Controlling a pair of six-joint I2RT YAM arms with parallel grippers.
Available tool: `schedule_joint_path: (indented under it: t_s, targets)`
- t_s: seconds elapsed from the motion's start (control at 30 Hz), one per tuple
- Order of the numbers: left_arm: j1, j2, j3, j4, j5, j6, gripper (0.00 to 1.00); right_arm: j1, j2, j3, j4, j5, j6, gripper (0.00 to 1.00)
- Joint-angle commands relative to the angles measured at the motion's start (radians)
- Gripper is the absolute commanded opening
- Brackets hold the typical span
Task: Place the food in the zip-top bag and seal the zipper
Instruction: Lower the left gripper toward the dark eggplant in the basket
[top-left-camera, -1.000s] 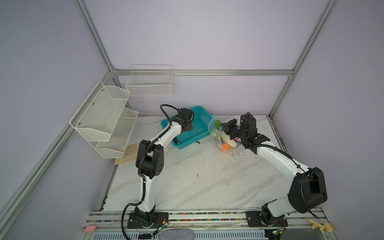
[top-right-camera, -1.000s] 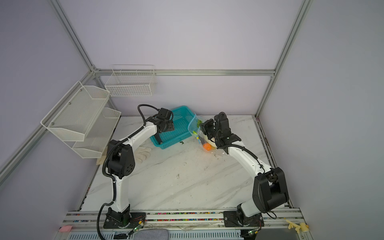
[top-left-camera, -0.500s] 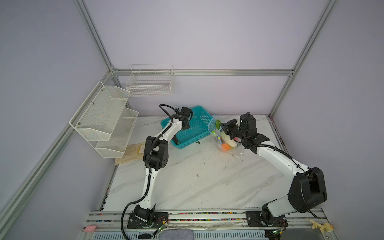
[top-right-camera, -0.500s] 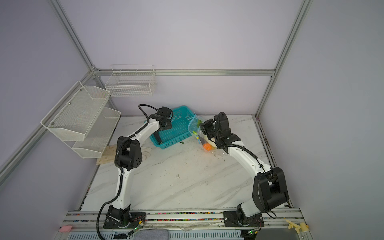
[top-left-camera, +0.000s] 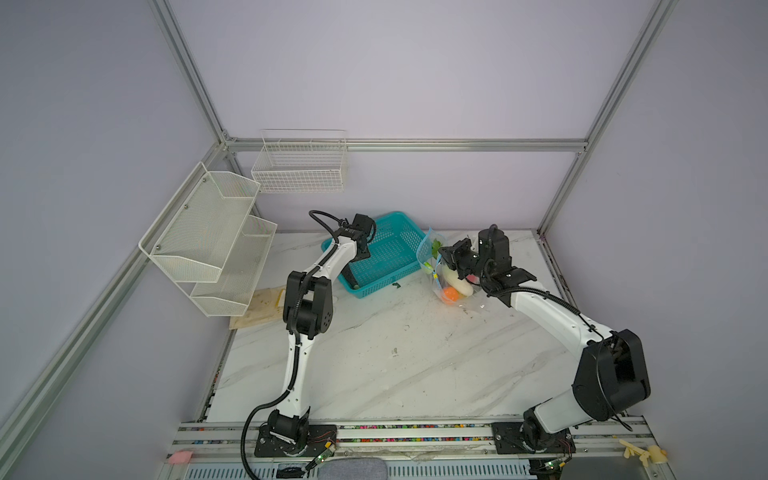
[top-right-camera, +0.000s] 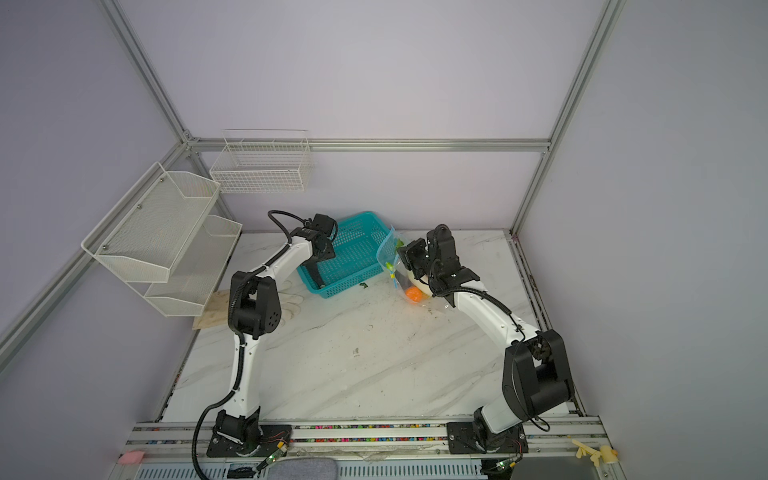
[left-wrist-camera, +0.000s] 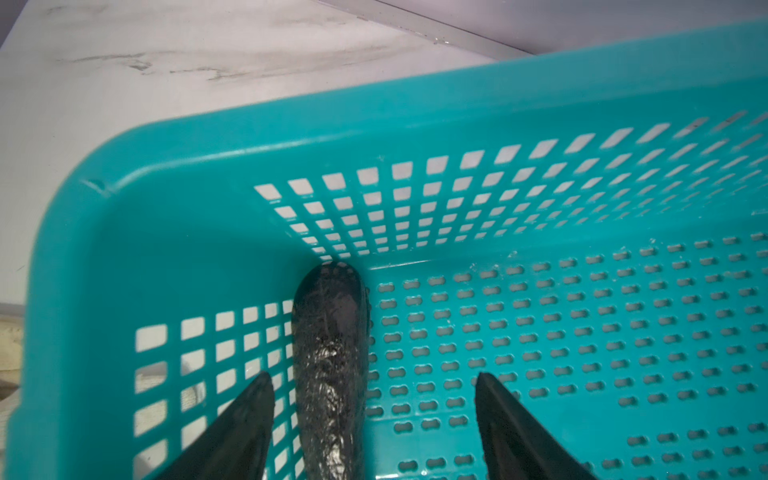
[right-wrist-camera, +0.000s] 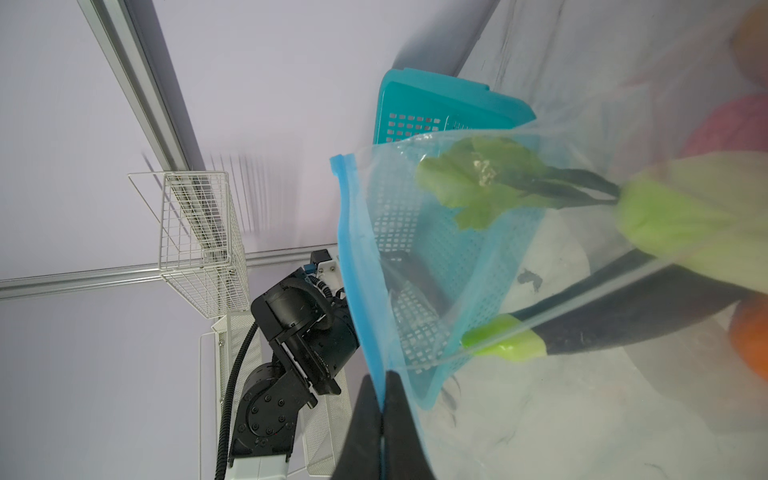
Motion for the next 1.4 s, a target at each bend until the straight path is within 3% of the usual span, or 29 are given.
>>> schedule_joint_path:
  t_s: [0.0, 0.73, 0.93, 1.37]
  targets:
    - [0.007, 0.012, 0.078, -0.005, -0.029, -0.018, 0.75, -0.004, 0.009, 0.019, 0.024, -0.007, 0.010, 0.00]
    - [0.041, 0.104, 0.131, -0.009, 0.023, 0.004, 0.79, -0.003, 0.018, 0.029, 0.023, -0.007, 0.007, 0.00]
    - [0.036, 0.101, 0.139, -0.003, 0.086, -0.007, 0.71, -0.004, 0.020, 0.029, 0.025, -0.007, 0.007, 0.00]
    - [0.032, 0.074, 0.063, -0.001, 0.080, -0.010, 0.50, -0.004, 0.018, 0.023, 0.025, -0.005, 0.006, 0.00]
